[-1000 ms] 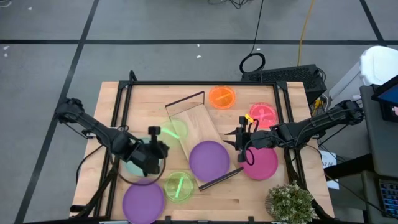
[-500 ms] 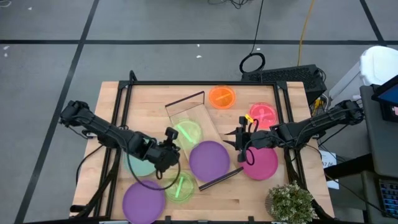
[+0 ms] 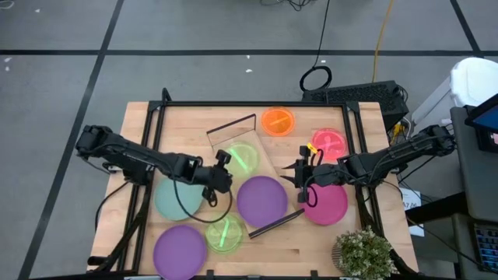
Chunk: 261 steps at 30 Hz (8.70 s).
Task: Place and stack plates onto a shelf
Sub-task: Put the top yellow green plate on the shelf, then stack the pink plate on the purple plate on the shelf
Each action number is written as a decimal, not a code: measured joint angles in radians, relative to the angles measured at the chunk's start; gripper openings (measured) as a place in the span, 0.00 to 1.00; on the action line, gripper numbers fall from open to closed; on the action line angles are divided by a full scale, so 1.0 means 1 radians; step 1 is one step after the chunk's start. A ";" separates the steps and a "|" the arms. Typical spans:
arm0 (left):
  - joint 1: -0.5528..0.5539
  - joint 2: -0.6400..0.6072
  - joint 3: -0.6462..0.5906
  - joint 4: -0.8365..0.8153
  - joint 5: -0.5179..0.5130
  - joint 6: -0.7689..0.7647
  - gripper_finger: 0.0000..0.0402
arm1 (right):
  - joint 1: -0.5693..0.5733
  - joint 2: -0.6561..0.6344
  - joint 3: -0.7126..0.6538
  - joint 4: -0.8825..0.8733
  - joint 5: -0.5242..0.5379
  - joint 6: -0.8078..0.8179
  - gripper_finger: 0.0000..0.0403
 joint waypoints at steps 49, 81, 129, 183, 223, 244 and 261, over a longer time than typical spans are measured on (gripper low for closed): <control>0.153 0.000 -0.244 0.367 0.071 0.070 0.14 | 0.000 0.000 0.000 0.001 -0.001 0.025 0.26; -0.016 -0.145 -0.244 0.290 0.039 -0.180 0.14 | 0.025 -0.016 0.041 -0.693 -0.215 0.616 0.26; -0.067 -0.145 -0.244 0.285 0.008 -0.185 0.14 | 0.480 0.363 0.041 -0.468 -0.284 0.953 0.26; -0.067 -0.144 -0.243 0.292 0.009 -0.191 0.14 | 0.382 0.324 0.514 -1.194 -0.010 0.846 0.00; -0.068 -0.144 -0.243 0.288 0.006 -0.242 0.14 | 0.042 0.325 0.323 -0.604 -0.312 -1.000 0.00; -0.068 -0.144 -0.243 0.313 0.005 -0.231 0.14 | 0.006 0.324 0.198 -0.348 -0.475 -1.068 0.05; -0.066 -0.144 -0.243 0.313 0.005 -0.242 0.14 | 0.028 0.280 0.197 -0.391 -0.271 -0.909 0.07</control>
